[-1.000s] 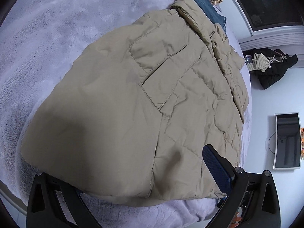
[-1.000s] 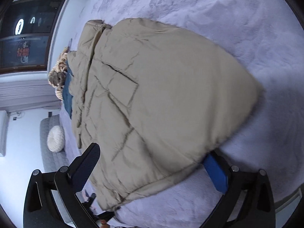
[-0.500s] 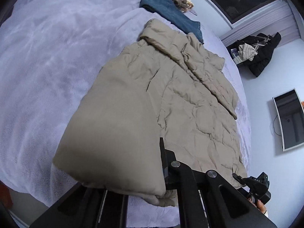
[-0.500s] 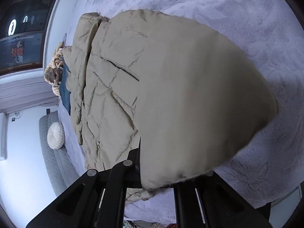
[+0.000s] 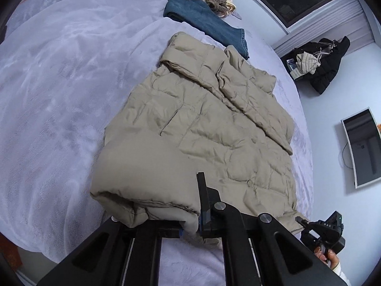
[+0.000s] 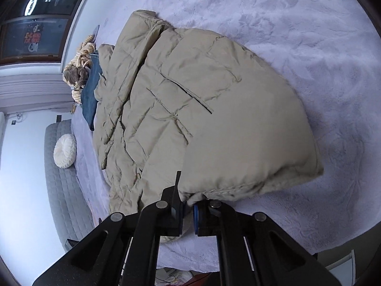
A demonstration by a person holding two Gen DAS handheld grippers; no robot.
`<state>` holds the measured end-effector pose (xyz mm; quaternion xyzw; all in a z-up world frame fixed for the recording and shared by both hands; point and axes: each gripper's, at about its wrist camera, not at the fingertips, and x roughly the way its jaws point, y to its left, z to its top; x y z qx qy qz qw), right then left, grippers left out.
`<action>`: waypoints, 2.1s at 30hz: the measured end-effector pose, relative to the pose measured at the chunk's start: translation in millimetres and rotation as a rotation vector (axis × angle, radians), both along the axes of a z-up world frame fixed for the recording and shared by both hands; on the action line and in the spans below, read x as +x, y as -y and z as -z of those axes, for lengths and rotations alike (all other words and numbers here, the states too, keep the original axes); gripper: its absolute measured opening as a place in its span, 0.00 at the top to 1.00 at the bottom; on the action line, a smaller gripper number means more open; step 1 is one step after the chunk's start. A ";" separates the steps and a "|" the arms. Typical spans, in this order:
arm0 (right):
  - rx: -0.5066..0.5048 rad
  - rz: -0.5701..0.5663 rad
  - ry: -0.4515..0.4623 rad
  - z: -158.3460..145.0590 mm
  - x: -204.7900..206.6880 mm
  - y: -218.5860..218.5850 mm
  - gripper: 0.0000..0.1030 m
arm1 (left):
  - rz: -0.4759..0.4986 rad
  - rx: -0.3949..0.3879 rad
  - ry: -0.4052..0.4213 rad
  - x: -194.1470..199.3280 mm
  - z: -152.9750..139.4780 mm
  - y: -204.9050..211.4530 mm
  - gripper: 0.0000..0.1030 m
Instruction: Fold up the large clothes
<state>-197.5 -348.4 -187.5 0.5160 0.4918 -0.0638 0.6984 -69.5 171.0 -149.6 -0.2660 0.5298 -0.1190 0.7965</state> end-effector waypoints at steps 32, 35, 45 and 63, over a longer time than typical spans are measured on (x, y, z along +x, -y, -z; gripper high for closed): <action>-0.304 -0.319 0.139 -8.6 398.0 58.9 0.94 | -0.045 0.413 0.107 345.2 44.2 109.2 0.91; -0.320 -0.335 0.125 -20.0 400.9 57.4 0.90 | -0.030 0.422 0.104 343.1 33.7 107.9 0.82; -0.455 -0.517 0.216 -61.8 370.7 12.2 0.78 | 0.094 0.340 0.269 308.4 -9.3 130.0 0.35; -0.684 -0.430 0.055 -10.3 402.4 74.5 1.00 | 0.029 0.690 0.183 383.7 74.2 112.8 0.53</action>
